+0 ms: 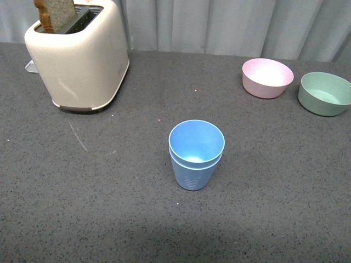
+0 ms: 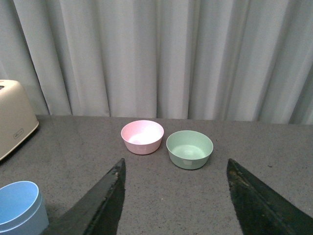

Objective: Stack blue cups with both arms

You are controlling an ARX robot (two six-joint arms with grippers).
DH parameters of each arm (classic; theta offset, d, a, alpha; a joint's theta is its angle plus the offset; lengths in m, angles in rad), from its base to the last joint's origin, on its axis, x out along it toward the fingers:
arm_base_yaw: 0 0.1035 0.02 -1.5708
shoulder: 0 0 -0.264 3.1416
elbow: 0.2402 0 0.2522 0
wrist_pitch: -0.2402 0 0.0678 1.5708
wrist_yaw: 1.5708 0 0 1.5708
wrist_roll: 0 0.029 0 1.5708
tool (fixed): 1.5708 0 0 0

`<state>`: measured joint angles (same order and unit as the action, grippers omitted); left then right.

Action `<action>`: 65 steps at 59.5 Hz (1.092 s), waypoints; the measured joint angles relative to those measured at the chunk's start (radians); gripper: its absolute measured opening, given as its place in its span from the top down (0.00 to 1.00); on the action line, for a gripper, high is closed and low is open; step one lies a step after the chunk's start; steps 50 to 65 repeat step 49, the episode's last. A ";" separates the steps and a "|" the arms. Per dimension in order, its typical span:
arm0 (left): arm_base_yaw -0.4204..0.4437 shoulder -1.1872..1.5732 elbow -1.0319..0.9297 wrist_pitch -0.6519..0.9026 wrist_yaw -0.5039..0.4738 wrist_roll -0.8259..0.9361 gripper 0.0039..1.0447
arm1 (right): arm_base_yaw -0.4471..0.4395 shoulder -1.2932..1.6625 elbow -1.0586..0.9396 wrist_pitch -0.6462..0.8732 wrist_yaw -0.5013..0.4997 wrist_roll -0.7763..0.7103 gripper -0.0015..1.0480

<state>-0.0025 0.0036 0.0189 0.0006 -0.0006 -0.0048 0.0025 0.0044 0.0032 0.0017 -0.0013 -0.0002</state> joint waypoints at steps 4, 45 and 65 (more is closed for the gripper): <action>0.000 0.000 0.000 0.000 0.000 0.000 0.06 | 0.000 0.000 0.000 0.000 0.000 0.000 0.19; 0.000 0.000 0.000 0.000 0.000 0.000 0.06 | 0.000 0.000 0.000 0.000 0.000 0.000 0.09; 0.000 0.000 0.000 0.000 0.000 0.000 0.06 | 0.000 0.000 0.000 0.000 0.000 0.000 0.09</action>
